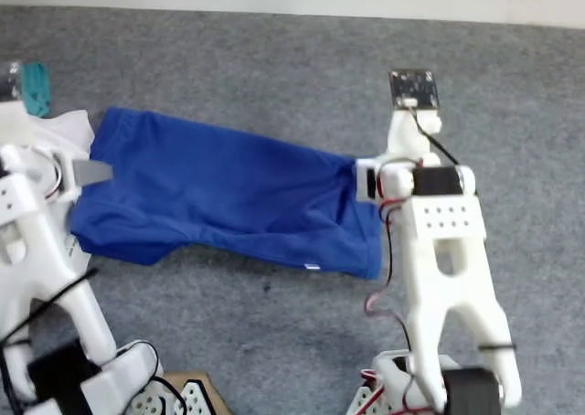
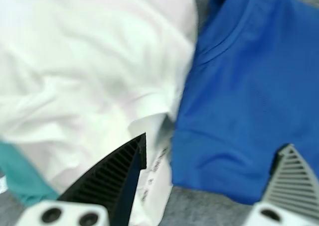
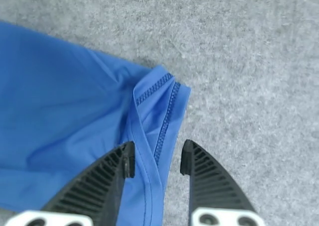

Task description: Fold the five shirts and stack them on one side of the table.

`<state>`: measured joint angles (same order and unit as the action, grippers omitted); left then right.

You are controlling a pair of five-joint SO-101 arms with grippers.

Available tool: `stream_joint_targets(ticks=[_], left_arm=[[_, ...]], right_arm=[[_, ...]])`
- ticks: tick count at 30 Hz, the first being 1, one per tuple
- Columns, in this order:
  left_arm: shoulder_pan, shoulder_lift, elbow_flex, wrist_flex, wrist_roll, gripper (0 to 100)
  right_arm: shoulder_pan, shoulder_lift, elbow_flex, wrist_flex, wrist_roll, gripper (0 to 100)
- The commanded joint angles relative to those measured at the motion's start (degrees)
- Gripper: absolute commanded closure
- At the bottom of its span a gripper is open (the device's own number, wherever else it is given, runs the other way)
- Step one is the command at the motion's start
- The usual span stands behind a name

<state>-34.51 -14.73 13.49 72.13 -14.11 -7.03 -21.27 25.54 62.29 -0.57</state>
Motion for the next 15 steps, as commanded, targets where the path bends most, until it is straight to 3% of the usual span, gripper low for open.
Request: stream_joint_targets(ticks=[1, 7, 12, 15], left_arm=[[4.62, 6.37, -8.66, 2.9, 2.73, 66], [8.66, 21.49, -21.49, 3.52, 3.96, 67], [10.59, 33.19, -32.22, 3.43, 4.04, 67], [10.59, 39.34, -37.85, 3.43, 8.26, 67]], right_arm=[[1.89, 7.43, -7.52, -0.22, -2.29, 84.2], [0.22, 15.6, -13.67, -2.42, -3.43, 84.8], [-2.77, 16.13, -14.02, -8.92, -3.52, 98.8], [-3.82, 16.31, -13.76, -10.95, -3.52, 99.1]])
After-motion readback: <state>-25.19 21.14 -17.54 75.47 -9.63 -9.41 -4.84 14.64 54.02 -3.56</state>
